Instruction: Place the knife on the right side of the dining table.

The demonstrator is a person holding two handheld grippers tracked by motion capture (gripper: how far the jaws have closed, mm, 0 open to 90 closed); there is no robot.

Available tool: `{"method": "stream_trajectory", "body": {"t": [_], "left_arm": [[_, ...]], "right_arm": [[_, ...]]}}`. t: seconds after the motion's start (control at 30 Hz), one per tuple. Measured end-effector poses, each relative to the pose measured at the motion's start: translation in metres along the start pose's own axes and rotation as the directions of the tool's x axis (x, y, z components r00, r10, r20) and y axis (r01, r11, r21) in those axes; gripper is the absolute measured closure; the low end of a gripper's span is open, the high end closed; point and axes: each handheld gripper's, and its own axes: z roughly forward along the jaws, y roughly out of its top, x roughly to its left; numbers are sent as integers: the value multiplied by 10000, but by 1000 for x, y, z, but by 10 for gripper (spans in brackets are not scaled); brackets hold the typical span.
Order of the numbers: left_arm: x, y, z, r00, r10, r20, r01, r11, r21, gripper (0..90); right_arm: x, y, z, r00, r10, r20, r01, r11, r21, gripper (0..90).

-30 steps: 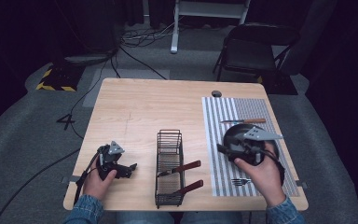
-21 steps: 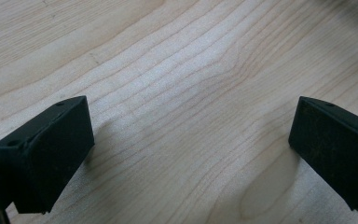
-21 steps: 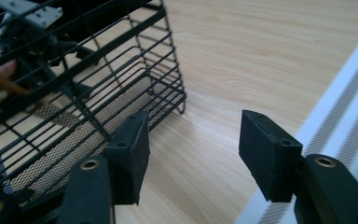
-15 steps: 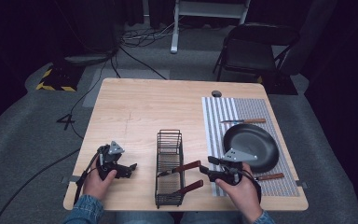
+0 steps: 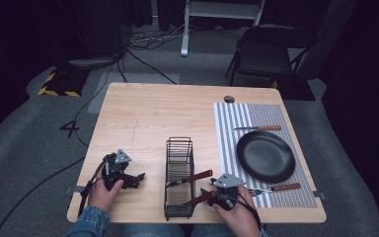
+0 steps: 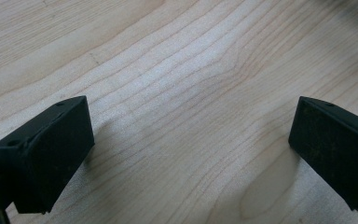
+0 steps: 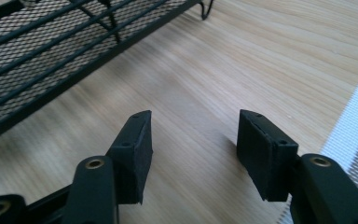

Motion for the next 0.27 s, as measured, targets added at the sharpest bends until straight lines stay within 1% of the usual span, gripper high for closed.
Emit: {"method": "stream_trajectory", "body": {"t": [0.07, 0.27], "left_arm": [[0, 0, 0, 10000, 2, -2, -2, 10000, 0, 1], [0, 0, 0, 10000, 0, 0, 0, 10000, -2, 1]], "right_arm": [[2, 0, 1, 10000, 1, 21, -1, 10000, 21, 416], [3, 0, 1, 9999, 45, -90, -45, 10000, 37, 407]]}}
